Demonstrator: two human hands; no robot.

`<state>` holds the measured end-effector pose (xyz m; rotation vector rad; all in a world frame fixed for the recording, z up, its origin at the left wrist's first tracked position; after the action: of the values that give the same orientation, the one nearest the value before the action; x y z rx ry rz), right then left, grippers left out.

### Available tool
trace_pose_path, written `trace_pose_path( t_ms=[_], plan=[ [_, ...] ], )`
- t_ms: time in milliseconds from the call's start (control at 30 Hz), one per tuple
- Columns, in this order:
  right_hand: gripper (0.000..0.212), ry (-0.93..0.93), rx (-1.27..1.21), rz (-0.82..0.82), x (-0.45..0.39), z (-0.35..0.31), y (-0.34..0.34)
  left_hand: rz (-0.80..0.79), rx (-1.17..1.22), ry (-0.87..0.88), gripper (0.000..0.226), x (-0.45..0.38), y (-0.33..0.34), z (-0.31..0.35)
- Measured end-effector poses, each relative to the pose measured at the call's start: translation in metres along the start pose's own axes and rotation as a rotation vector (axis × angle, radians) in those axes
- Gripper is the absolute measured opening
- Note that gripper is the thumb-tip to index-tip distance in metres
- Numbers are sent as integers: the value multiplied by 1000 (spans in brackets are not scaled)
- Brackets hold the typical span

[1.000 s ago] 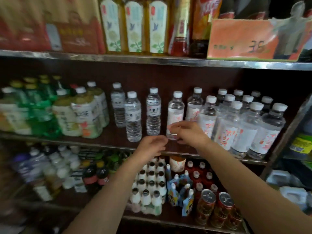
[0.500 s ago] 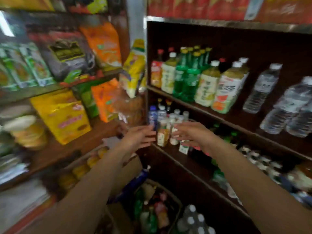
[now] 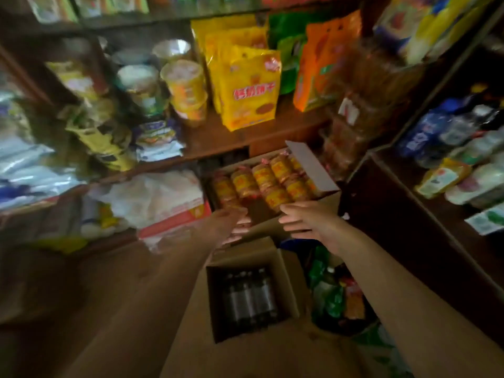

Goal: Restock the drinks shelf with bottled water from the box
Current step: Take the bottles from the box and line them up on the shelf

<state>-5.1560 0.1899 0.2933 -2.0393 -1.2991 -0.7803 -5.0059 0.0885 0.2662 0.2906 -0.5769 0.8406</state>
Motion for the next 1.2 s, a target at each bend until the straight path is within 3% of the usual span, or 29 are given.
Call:
trace_pose_path(
  t_ms=[200,367,467,667,767,900,1000,1067,1200],
  plan=[
    [51,183,154,-85,-103,83,72,91,76,-204,30,-57,-27,-142],
    [44,292,260,-87,-196,170,105,64,83,-344,5,-114,-14,-265],
    [43,354,264,-89,-258,223,120,111,16,-446,31,-150,-10,-339],
    [56,391,253,-51,-370,309,145,105,69,-617,43,-213,0,-465],
    [56,358,253,-51,-414,343,156,114,49,-666,34,-239,5,-513],
    [51,387,256,-107,-454,374,169,104,-47,-663,64,-269,14,-561],
    [50,379,296,-192,-473,389,183,179,-296,-627,55,-286,7,-579],
    [55,348,362,-246,-480,398,196,207,-320,-612,52,-292,5,-587],
    [70,241,516,-150,-488,405,196,178,-273,-593,57,-292,6,-591]
  ],
)
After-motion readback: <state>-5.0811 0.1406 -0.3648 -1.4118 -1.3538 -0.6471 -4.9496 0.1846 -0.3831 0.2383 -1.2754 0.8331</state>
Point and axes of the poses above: each hand's wrist, its own x-axis away from the middle knuckle, its own y-axis out of the palm, z = x × y, the point moved 6 cm from there along -x, towards the middle knuckle, and after that the axes turned 5 degrees about y, right-handed, at the moved point
